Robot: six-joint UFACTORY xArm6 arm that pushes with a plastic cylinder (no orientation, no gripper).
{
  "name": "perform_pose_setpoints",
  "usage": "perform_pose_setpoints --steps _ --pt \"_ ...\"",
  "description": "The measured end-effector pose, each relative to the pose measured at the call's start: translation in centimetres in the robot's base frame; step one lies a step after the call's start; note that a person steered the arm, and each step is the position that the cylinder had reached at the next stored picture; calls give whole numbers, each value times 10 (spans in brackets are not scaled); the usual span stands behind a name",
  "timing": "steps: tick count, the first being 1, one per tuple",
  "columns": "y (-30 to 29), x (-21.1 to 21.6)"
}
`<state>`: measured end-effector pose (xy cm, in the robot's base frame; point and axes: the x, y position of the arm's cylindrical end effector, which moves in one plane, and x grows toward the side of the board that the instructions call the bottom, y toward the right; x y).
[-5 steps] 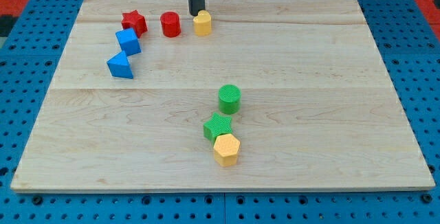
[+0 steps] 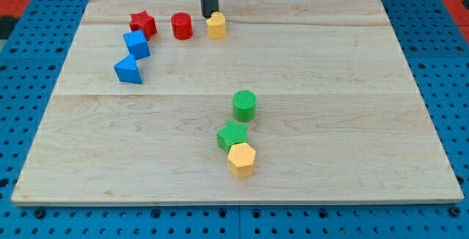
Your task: Point your arm to the right of yellow heart
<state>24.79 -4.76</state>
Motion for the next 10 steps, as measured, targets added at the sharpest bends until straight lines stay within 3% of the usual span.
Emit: perform_pose_setpoints --steps 2,4,5,6,7,10 --pt "1 0" --pt "10 -28" --pt "95 -17" --pt "164 39" --pt "172 105" --pt "171 111"
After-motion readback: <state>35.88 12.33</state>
